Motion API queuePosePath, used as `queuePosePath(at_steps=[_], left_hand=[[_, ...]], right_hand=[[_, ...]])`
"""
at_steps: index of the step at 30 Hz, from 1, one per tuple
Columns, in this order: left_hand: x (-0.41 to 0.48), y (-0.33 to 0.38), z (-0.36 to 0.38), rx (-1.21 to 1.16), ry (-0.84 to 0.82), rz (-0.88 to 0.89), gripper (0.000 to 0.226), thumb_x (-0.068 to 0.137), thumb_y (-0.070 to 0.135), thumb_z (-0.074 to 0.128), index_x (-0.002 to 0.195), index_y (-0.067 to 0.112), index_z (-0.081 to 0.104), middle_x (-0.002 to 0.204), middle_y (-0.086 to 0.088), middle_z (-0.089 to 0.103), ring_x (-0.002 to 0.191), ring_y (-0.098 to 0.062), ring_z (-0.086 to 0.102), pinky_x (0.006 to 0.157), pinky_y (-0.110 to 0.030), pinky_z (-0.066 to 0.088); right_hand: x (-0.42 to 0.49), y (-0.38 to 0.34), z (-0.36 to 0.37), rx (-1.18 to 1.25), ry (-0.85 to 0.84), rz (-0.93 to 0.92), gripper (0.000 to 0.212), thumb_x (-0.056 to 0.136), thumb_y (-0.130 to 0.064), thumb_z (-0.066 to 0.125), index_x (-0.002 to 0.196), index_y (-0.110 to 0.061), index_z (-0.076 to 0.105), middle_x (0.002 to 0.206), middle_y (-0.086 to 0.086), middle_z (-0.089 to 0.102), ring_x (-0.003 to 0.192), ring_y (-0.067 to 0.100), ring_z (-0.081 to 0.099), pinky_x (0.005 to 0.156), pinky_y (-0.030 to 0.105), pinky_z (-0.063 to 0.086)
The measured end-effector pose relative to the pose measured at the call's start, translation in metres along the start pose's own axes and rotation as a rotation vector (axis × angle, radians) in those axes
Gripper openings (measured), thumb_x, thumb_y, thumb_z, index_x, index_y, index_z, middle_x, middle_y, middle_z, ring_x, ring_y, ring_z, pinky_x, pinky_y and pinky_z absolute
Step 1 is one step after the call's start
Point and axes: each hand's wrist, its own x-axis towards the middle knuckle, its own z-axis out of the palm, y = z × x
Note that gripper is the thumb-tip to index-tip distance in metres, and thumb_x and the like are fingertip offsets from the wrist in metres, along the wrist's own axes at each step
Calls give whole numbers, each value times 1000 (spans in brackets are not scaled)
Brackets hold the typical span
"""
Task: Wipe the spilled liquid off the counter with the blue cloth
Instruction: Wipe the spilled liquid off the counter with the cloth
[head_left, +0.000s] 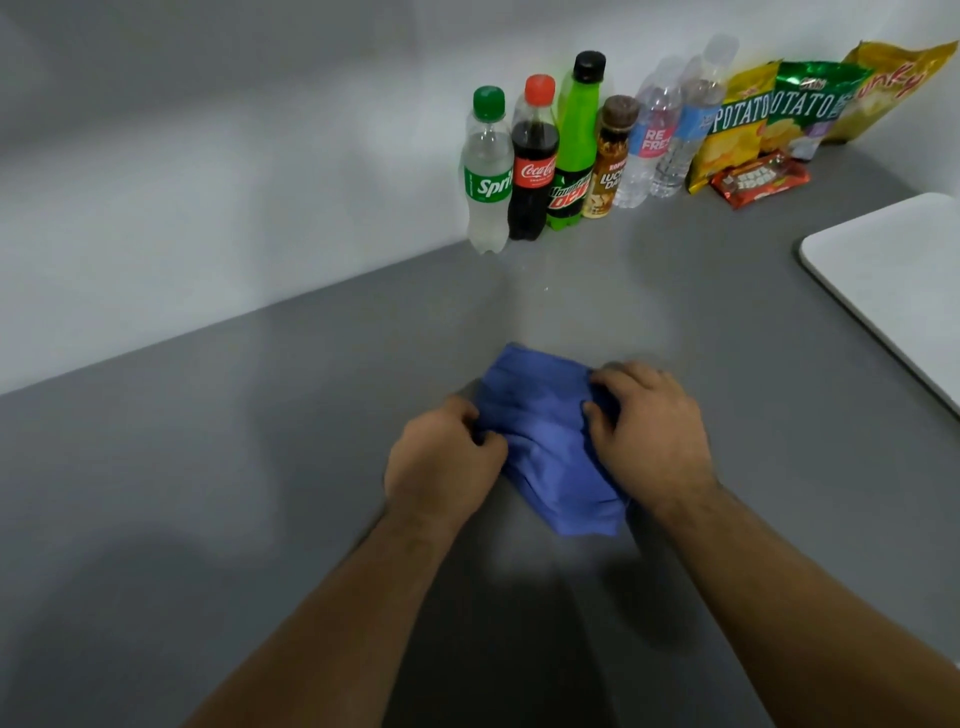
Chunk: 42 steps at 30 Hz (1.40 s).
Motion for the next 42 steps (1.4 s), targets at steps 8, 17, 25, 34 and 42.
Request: queuePosePath(at_steps=[8,17,25,34,42], left_hand=[[30,22,-15,126,-73,-28,36,81,58,60,79,22,66,73,1,68,69,-22,65,55,-28,43],[13,19,4,55,-123,-47,15,84,30,66,75,19,58,80,-5,68,76,-29,66,62,-31,45],[37,-24,-15,-83,291,117,9,87,26,66,94,26,61,78,3,63,74,-24,61,66,-36,50],[103,-15,-18,-565,290,200,16,86,21,47,93,25,61,81,0,64,66,-7,56,67,-32,49],[111,-12,-13,-313,258,254,30,88,30,46,112,20,63,108,-6,64,106,-30,59,95,-55,51]], right_hand=[[17,-11,9,-50,112,-63,15,93,-22,65,107,-22,72,108,0,68,97,27,59,80,39,45],[39,-20,16,-133,81,-188,18,92,-13,66,104,-22,76,103,1,72,96,30,66,104,44,37],[-11,-36,32,-184,-207,-196,67,100,-69,22,159,-39,31,171,-2,18,158,26,13,126,58,2],[57,-81,68,-146,-309,-386,78,95,-68,26,163,-31,18,173,-3,9,158,27,-7,126,54,-6],[132,-53,72,-167,-247,-367,63,101,-45,23,163,-30,24,171,-2,19,158,25,9,126,47,-3]])
